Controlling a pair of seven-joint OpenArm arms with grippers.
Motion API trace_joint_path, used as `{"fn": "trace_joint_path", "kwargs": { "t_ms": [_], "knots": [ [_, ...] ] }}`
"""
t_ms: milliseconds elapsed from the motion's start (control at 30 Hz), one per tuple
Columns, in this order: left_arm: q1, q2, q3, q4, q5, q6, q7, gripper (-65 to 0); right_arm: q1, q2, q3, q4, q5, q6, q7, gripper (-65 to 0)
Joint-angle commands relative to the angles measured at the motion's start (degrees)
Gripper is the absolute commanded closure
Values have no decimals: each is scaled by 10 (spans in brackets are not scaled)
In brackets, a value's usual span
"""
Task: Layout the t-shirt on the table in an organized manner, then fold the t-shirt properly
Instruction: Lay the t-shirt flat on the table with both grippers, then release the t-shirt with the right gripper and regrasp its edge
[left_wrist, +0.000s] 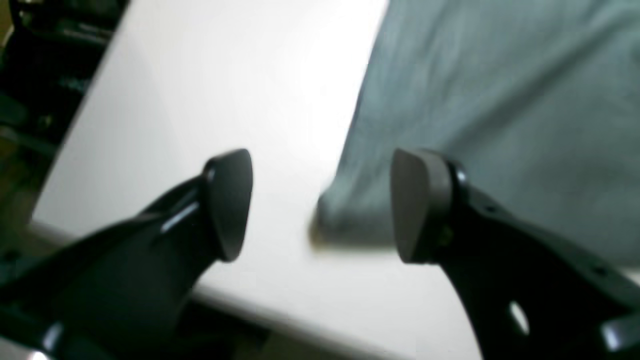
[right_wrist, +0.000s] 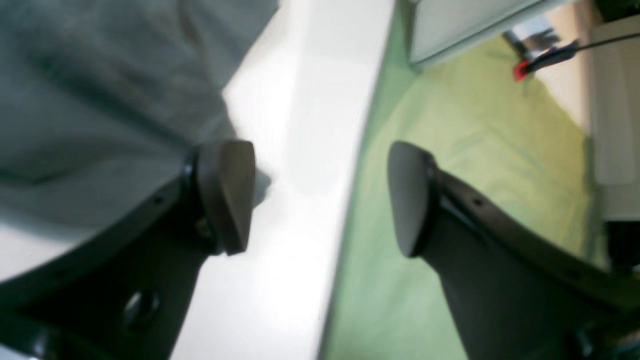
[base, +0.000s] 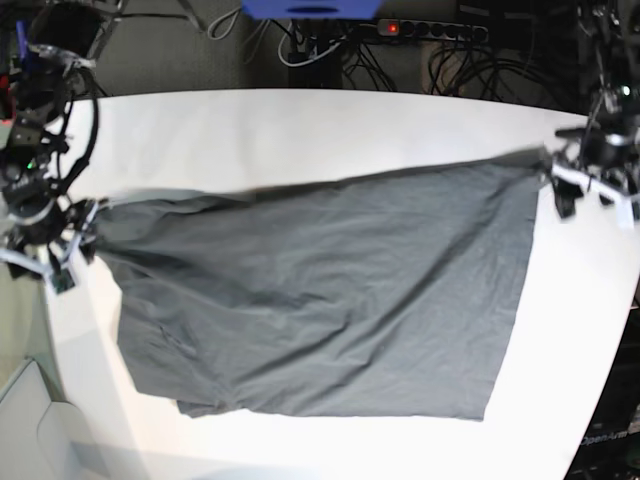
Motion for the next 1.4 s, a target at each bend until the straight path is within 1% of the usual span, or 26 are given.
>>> {"fn": "trace_joint_path", "kwargs": {
  "t_ms": [0, 133, 233, 333, 433, 467, 567, 633, 767, 900, 933, 1000, 1133, 1200, 1233, 1367],
  "knots": [
    [-39, -10, 0, -1, 0, 1, -20, -423, -7, -1, 1, 8, 4, -3, 8, -419],
    [-162, -11, 62, -102, 0, 1, -20, -423, -44, -42, -10, 7, 4, -3, 8, -419],
    [-245, -10, 119, -200, 0, 1, -22, -423, -59, -45, -39, 7, 4, -3, 5, -419],
    [-294, -10, 170, -292, 0, 1, -26, -423, -70, -50, -78, 5, 4, -3, 5, -419],
    [-321, 0, 206, -348, 0, 1, -33, -423, -72, -51, -102, 1, 4, -3, 5, -419],
    [-325, 3, 213, -365, 0, 1, -44, -423, -70, -51, -110, -2, 4, -3, 5, -419],
    [-326, 8, 218, -410, 15, 1, -80, -423, -63, -50, -129, -34, 4, -3, 5, -419],
    [-328, 24, 219, -436, 29, 1, -92, -423, -43, -50, -136, -67, 3, -3, 5, -419],
    [-325, 34, 218, -450, 75, 1, -99, -423, -16, -49, -137, -122, 3, -3, 5, -418],
    [-325, 55, 218, -452, 110, 1, -99, -423, 4, -45, -146, -155, 3, -3, 9, -406],
    [-325, 55, 218, -452, 117, 1, -99, -423, 5, -45, -151, -159, 3, -3, 9, -387],
    [-325, 60, 218, -454, 130, 1, -99, -423, 7, -44, -155, -165, 3, -3, 9, -318],
    [-326, 64, 216, -474, 139, 1, -100, -423, 7, -44, -160, -179, 3, -3, 9, -119],
    [-328, 64, 215, -484, 139, 1, -100, -423, 7, -37, -160, -175, 3, -3, 7, -23],
    [-328, 64, 215, -488, 139, 1, -100, -423, 7, -35, -160, -172, 3, -3, 5, 0],
    [-326, 64, 215, -491, 139, 1, -100, -423, -17, -13, -159, -106, 3, -3, 5, 0]
  ]
}}
